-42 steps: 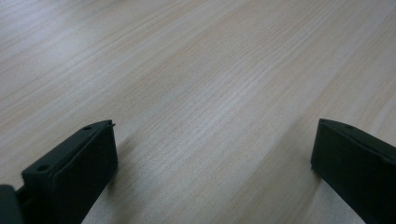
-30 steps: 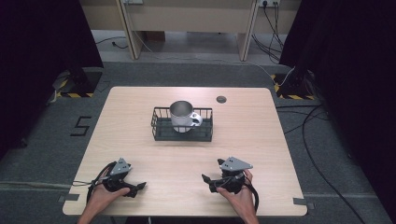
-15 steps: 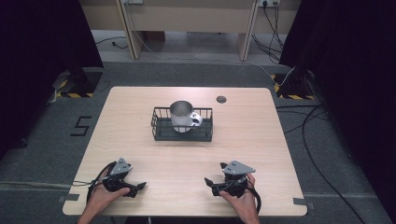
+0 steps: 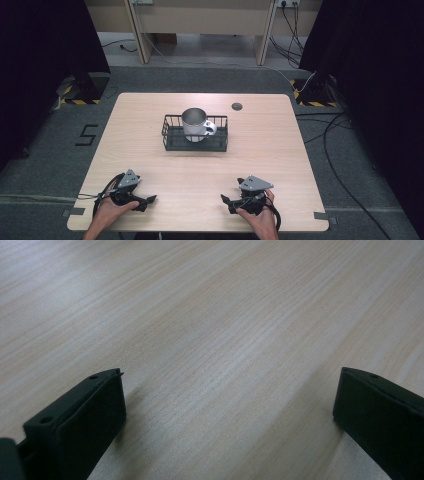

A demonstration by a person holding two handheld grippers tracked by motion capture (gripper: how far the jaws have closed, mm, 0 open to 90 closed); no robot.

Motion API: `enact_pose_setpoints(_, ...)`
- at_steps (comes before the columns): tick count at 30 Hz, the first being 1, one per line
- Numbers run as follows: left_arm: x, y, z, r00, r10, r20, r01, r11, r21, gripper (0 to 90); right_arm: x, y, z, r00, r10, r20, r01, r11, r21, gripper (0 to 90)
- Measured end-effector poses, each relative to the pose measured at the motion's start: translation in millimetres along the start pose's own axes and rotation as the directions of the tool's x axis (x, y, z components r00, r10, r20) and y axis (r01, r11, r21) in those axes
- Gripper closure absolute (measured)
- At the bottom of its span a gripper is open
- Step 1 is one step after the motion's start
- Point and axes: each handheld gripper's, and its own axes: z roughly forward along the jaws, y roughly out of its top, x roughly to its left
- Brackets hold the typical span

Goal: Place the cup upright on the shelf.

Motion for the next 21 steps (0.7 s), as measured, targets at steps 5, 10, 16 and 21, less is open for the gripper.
enact_pose_setpoints(5, -0.1, -0.1, 0.0, 1.0000, -0.001, 0.000, 0.001, 1.0000, 0.000, 0.0, -1.1, -4.3, -2.1, 1.0000, 0.001, 0.008, -0.001, 1.000, 0.010, 15.4)
enact_pose_setpoints(10, -0.1, -0.1, 0.0, 1.0000, -0.001, 0.000, 0.001, 1.0000, 0.000, 0.0, -1.3, -8.1, -4.1, 0.9997, -0.002, 0.024, 0.001, 1.000, 0.028, 15.4)
enact_pose_setpoints(16, -0.2, -0.1, -0.1, 1.0000, -0.001, 0.000, 0.001, 1.0000, 0.000, 0.0, 0.7, -12.2, -4.0, 0.9994, -0.015, 0.031, 0.013, 0.998, 0.066, 15.3)
enact_pose_setpoints(21, -0.2, -0.1, -0.1, 1.0000, -0.001, 0.000, 0.001, 1.0000, 0.000, 0.0, 0.6, -15.8, -2.8, 0.9988, -0.019, 0.045, 0.014, 0.995, 0.094, 15.3)
